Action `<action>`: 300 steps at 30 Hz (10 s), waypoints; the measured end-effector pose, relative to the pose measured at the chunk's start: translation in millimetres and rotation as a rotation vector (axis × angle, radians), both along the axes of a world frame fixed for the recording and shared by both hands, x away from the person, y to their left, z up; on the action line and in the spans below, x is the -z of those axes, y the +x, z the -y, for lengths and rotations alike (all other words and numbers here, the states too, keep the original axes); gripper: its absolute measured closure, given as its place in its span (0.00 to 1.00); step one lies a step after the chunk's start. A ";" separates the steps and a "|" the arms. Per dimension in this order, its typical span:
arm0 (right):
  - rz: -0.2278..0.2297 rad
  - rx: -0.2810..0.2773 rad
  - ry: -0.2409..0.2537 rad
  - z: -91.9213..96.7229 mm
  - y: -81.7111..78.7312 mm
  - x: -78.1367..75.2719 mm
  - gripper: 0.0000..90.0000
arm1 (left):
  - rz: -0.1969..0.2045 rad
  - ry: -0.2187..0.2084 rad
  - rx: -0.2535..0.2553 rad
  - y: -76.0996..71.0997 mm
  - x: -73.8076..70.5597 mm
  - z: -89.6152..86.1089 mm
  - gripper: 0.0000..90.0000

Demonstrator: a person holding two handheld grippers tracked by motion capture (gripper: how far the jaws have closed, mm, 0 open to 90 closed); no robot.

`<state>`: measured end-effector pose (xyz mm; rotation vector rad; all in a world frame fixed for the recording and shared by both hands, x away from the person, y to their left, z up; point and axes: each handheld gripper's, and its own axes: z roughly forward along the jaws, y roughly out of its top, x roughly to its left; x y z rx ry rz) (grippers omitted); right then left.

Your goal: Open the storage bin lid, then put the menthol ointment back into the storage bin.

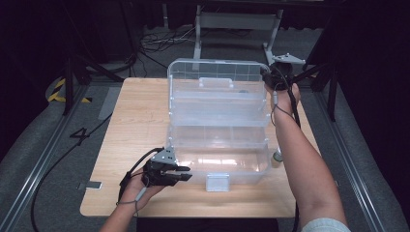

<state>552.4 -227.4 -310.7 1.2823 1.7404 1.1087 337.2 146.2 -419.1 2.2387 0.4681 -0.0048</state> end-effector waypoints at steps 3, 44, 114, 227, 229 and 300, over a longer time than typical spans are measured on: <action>-0.008 -0.004 0.004 0.6 2.5 0.7 0.91 | 0.002 0.002 0.002 0.2 -0.2 0.1 0.80; -0.042 -0.039 -0.016 2.0 34.0 25.2 0.91 | 0.018 0.000 0.006 -0.2 0.4 -0.1 0.80; -0.143 -0.226 0.096 25.4 75.8 91.7 0.90 | 0.028 -0.001 0.002 -1.4 0.9 -0.1 0.80; -0.316 -0.484 -0.088 121.5 -132.1 26.8 0.51 | -0.031 -0.051 -0.560 42.8 -15.4 -102.9 0.52; -0.312 -0.484 -0.106 121.1 -131.3 26.2 0.51 | -0.032 -0.049 -0.566 41.9 -14.9 -103.9 0.52; -0.755 -0.611 -0.455 79.7 -102.4 92.7 0.41 | -0.105 0.039 -0.571 45.7 -9.0 -108.4 0.54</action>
